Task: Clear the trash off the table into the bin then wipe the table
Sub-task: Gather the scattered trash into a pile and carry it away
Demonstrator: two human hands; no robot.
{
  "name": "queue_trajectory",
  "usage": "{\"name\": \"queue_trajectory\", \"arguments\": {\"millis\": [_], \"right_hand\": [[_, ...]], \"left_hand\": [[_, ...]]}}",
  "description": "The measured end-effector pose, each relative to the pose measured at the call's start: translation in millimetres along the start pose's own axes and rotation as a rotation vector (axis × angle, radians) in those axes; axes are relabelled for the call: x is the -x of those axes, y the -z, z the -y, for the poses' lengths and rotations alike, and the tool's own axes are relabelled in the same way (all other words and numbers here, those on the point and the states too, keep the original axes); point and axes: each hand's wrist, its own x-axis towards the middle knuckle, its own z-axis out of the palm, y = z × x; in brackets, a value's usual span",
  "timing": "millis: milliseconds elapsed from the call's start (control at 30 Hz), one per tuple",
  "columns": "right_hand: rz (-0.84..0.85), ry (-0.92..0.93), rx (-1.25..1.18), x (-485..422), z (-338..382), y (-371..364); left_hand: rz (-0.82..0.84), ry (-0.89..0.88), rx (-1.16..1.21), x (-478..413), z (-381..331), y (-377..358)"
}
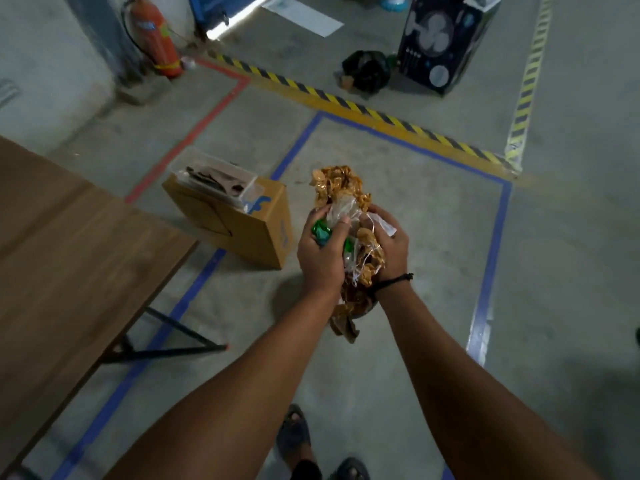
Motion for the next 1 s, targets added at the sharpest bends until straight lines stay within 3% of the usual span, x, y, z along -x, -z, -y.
{"name": "queue_trajectory", "arguments": {"millis": [333,567,733,800,1000], "right_hand": [[-0.069,-0.177,0.187,-136,-196,64],[-0.022,-0.394,0.332,-204,-360,90],[0.023,-0.569,0.453,-238,-432,92],[-0.013,-0.664,0.300,-252,-449,92],[-0.039,-0.724,0.364,-275,-456,107]], "left_hand": [[-0.082,0.220,-0.153,-103,233,-44],[-0.197,0.646,-0.236,-171,399,-28],[-0.177,0.777,-0.304,-198,470,-8],[-0.160,0.843,-0.324,-208,490,0],[-0.151,0.891,-0.256,-226,508,15]]}}
